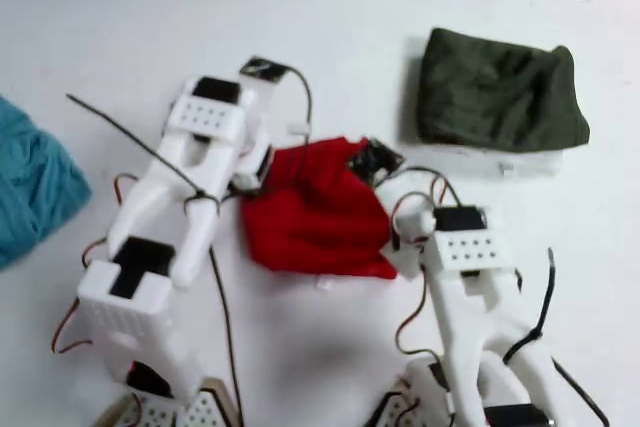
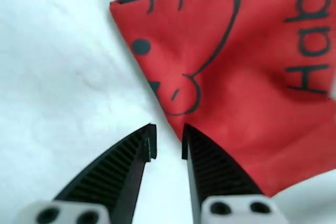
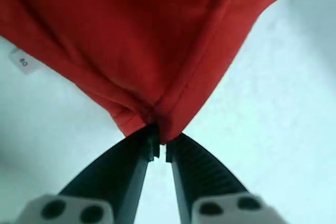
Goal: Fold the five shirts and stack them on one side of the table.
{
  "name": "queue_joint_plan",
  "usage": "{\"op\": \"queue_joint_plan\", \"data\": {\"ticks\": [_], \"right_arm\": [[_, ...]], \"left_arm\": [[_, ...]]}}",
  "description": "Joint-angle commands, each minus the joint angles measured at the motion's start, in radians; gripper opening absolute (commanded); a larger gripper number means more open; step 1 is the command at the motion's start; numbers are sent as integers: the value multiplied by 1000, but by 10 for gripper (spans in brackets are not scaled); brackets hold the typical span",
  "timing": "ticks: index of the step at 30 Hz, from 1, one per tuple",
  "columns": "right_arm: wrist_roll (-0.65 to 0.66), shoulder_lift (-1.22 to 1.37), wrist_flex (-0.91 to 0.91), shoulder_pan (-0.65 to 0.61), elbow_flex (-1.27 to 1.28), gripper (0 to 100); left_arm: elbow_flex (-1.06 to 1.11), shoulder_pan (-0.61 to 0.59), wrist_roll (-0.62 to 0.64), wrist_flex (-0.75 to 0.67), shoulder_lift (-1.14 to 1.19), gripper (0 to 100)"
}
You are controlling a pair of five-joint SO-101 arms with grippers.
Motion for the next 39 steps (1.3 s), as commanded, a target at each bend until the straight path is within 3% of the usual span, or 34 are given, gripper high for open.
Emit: {"op": "queue_joint_plan", "data": {"ticks": [1,5,8,12,16,23,29,39], "right_arm": [[-5,-51,27,12,-29,74],[-135,-122,143,12,-172,206],[-206,-194,185,16,-290,190],[-311,-168,24,33,-351,133],[-325,76,-96,-8,-456,15],[-483,596,-18,-96,-887,19],[-535,857,125,-153,-1215,19],[-529,1076,213,-51,-1309,19]], "left_arm": [[-25,-6,3,0,-57,112],[12,-12,3,-89,-28,112],[2,-11,3,-120,15,112],[2,-12,5,-169,48,112],[1,-11,5,-235,46,109],[-84,-12,25,-311,78,34],[-137,-12,46,-305,189,29],[-139,-25,86,-313,235,26]]}}
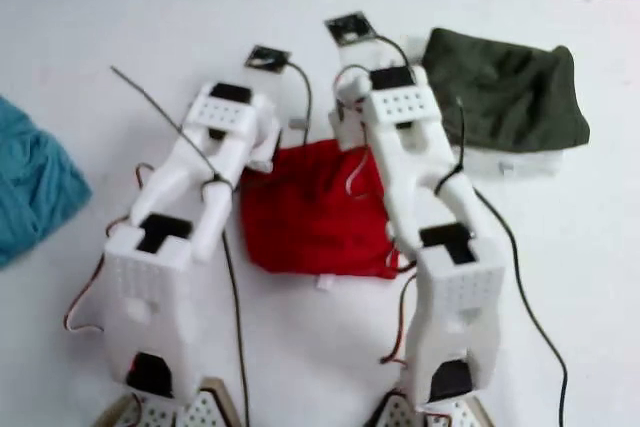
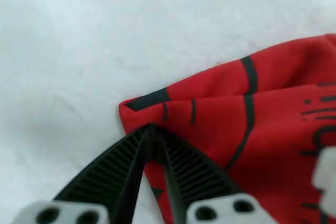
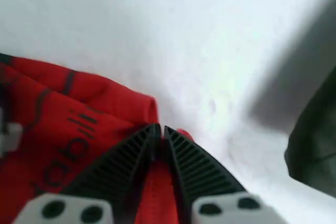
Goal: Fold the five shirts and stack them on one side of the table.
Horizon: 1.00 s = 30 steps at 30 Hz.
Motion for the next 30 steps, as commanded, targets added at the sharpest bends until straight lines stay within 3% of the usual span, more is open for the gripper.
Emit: {"op": "queue_joint_plan", "data": {"ticks": [1,11,17,19,22,30], "right_arm": [[2,18,36,70,-44,19],[118,-79,137,186,-46,19],[66,-248,166,131,-43,25],[3,-278,173,108,-38,81],[-43,-262,183,67,-38,189],[-52,-104,213,-8,-46,197]], "left_arm": [[-30,-29,8,-17,-9,26],[-31,-141,2,-11,-9,26],[-36,-132,5,9,-18,26],[-38,-133,5,18,-18,26],[-30,-143,3,20,-18,26],[-38,-216,3,40,-15,26]]}}
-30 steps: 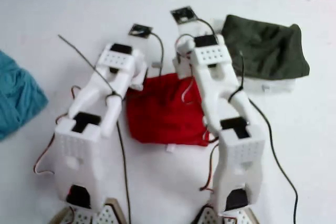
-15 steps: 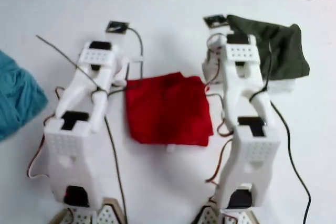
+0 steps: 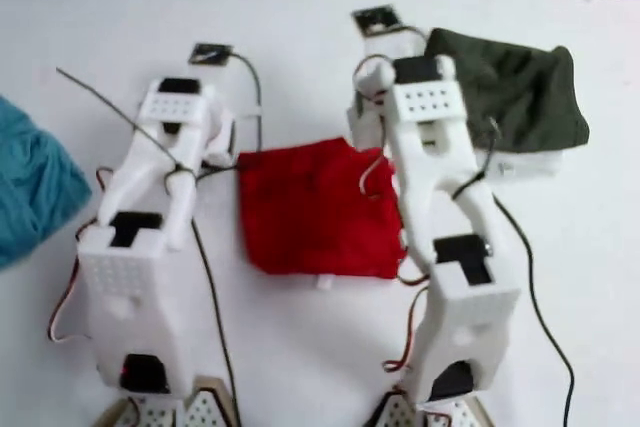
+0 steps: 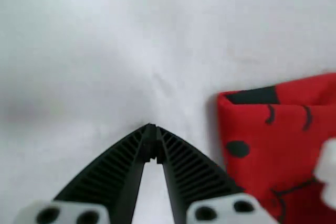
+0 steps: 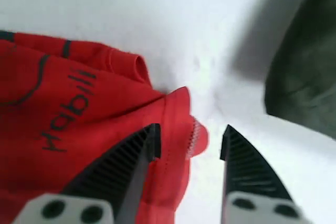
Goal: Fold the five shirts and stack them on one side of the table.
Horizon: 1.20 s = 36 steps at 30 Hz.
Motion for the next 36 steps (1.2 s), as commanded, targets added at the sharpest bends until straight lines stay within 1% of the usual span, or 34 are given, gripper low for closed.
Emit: {"op": "queue_joint_plan", "data": {"ticks": [1,9,11,13,14,15,18,28,30,33,36], "right_arm": [[-6,30,24,-25,-44,198],[0,140,16,-25,-44,193],[0,163,16,-22,-46,144],[0,171,13,-22,-49,32],[2,171,7,-22,-54,5],[2,171,8,-22,-63,32],[2,170,12,-22,-118,19],[3,171,170,-30,-466,18],[43,177,191,-31,-511,18],[101,182,177,-31,-509,18],[129,182,111,-30,-439,18]], "left_arm": [[-38,-37,2,9,-14,26],[-33,-48,2,3,-12,26],[-36,-48,2,3,-11,26],[-38,-48,2,3,-11,26],[-38,-48,2,3,-11,26],[-38,-48,2,3,-11,26],[-36,-48,2,3,-11,26],[-31,-49,0,9,-18,26],[-31,-49,0,9,-18,26],[-36,-49,2,14,-20,26],[-56,-40,5,52,-20,26]]}}
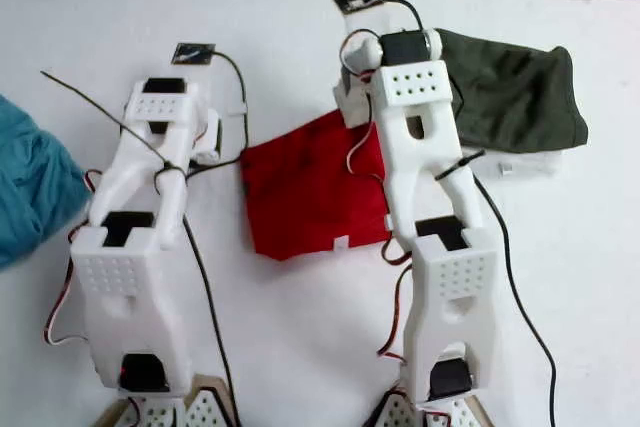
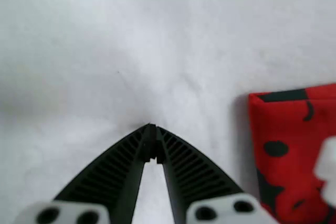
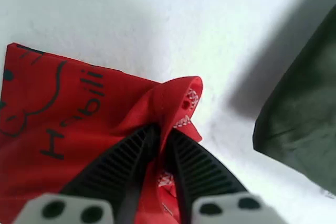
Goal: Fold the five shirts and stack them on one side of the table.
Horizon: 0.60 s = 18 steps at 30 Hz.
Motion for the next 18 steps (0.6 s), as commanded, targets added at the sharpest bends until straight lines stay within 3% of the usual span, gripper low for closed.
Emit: {"op": "queue_joint_plan", "data": {"ticks": [1,8,14,18], "right_arm": [[40,-5,-79,-7,49,19],[46,-16,-179,-36,181,192],[40,-168,-50,10,170,163],[40,-312,12,21,313,130]], "left_arm": [[-64,-2,6,49,-20,26],[-165,3,8,175,-20,26],[-197,94,8,216,-20,26],[-193,169,18,209,-20,26]]}}
